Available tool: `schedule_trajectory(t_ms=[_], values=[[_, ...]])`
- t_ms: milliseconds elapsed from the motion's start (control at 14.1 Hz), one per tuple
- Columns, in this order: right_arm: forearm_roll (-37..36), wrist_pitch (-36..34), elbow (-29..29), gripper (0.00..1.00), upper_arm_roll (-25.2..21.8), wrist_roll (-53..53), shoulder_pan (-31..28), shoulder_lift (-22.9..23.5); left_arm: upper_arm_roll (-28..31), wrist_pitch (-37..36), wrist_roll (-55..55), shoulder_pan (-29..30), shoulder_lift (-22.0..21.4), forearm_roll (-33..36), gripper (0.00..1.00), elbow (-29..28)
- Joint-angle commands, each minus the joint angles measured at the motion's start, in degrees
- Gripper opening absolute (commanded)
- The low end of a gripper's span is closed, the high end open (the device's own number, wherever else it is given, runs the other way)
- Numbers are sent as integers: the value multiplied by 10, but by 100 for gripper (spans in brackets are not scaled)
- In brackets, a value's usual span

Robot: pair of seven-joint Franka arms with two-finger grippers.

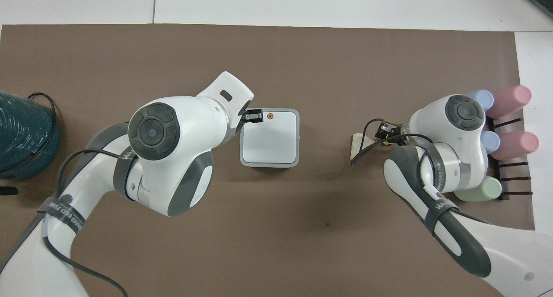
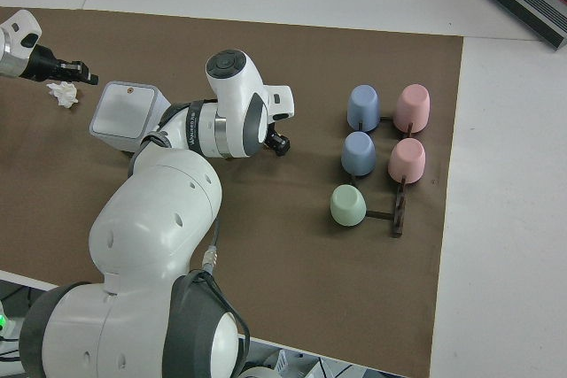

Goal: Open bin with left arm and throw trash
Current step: 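Open the lid with the left gripper while the right gripper grasps the chip, then drop the chip into the bin with the right gripper while the left gripper withdraws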

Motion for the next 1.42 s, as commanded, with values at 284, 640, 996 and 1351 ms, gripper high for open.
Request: schedule_trajectory(t_ms=[284,640,996,1351], values=[[10,38,-12,14,2,5,-2,-10,10,51,-20,-44,41,-9,0,-6],[10,7,11,0,2,5,-1,-13,10,50,-20,-57,53,-9,0,-13],[10,-82,82,0,6,13,2,-36,10,51,-20,-66,72,-9,0,-16],[10,-101,98,0,13,18,18,-82,11,-66,-17,-27,65,-9,0,55]])
